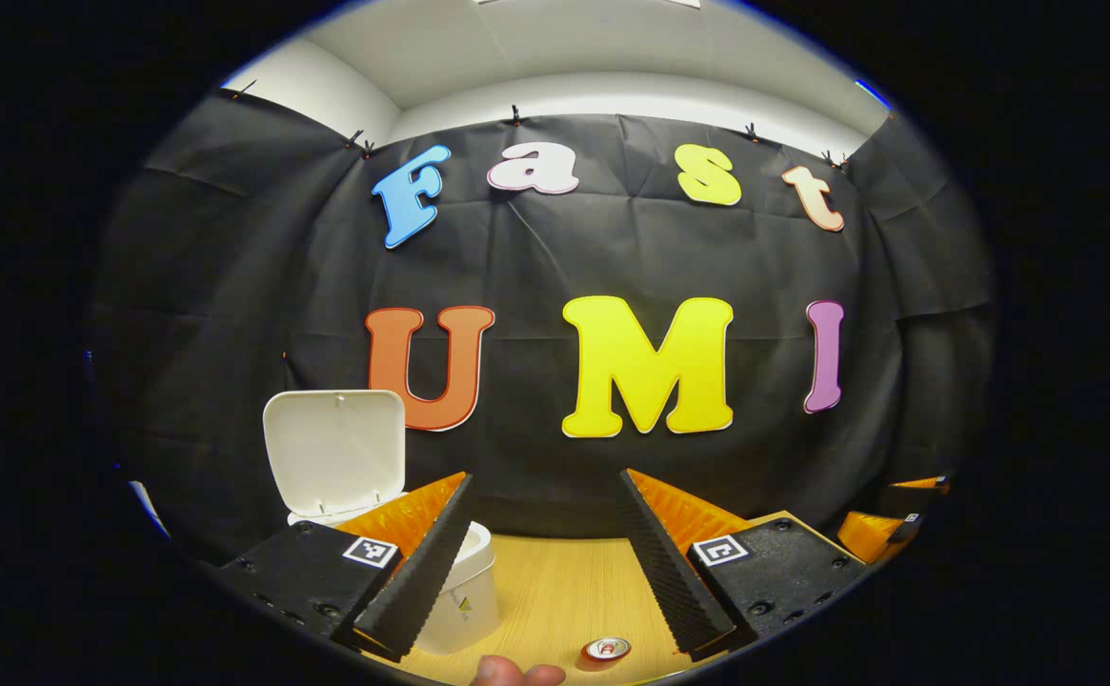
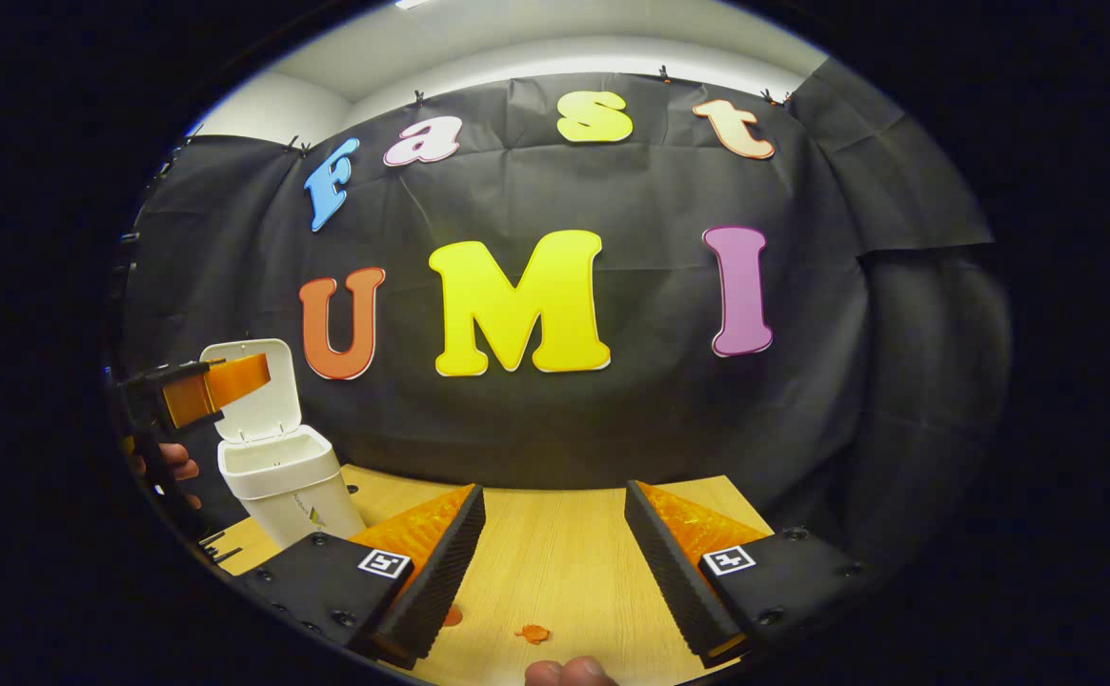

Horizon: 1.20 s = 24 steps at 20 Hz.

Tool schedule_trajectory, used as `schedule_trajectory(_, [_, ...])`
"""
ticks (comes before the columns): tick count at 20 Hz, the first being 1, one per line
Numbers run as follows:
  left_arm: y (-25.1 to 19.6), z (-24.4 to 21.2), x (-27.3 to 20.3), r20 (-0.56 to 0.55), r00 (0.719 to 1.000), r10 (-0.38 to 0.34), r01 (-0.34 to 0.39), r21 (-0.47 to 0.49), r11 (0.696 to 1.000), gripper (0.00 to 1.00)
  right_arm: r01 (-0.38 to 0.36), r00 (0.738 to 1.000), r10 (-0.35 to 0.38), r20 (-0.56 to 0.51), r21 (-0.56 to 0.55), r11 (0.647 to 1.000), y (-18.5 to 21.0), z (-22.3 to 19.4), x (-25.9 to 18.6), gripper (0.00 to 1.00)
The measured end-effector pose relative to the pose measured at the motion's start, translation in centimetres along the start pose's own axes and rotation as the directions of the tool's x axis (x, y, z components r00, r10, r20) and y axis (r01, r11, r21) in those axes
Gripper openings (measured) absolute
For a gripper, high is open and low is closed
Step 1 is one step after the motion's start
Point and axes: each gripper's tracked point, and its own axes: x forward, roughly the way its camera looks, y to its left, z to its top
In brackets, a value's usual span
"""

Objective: Press the lid of the desktop garbage bin to open it, pick up the crumpled paper on the desktop and throw it into the bin, then pick up the pop can on the desktop and drop it into the bin, and finally close the garbage bin lid.

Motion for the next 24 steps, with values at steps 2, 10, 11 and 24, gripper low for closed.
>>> schedule_trajectory(2, [0.0, -0.2, -0.3, -0.009, 1.000, -0.005, 0.005, 0.017, 1.000, 0.96, -0.019, 0.999, 0.018, -0.047, -0.013, 1.000, 0.3, -2.3, 0.6, 0.95])
schedule_trajectory(10, [0.1, -1.5, -1.8, -0.057, 0.998, -0.020, 0.022, 0.032, 0.999, 0.96, -0.116, 0.955, 0.093, -0.282, -0.067, 0.991, 2.3, -13.5, 2.9, 0.95])
schedule_trajectory(11, [0.2, -1.7, -2.0, -0.063, 0.998, -0.019, 0.021, 0.038, 0.999, 0.96, -0.117, 0.949, 0.092, -0.303, -0.064, 0.991, 2.4, -14.8, 3.0, 0.95])
schedule_trajectory(24, [2.1, -2.8, -3.5, -0.131, 0.991, -0.004, 0.011, 0.055, 0.998, 0.96, -0.105, 0.828, 0.042, -0.559, -0.080, 0.991, 1.6, -30.1, 6.7, 0.95])
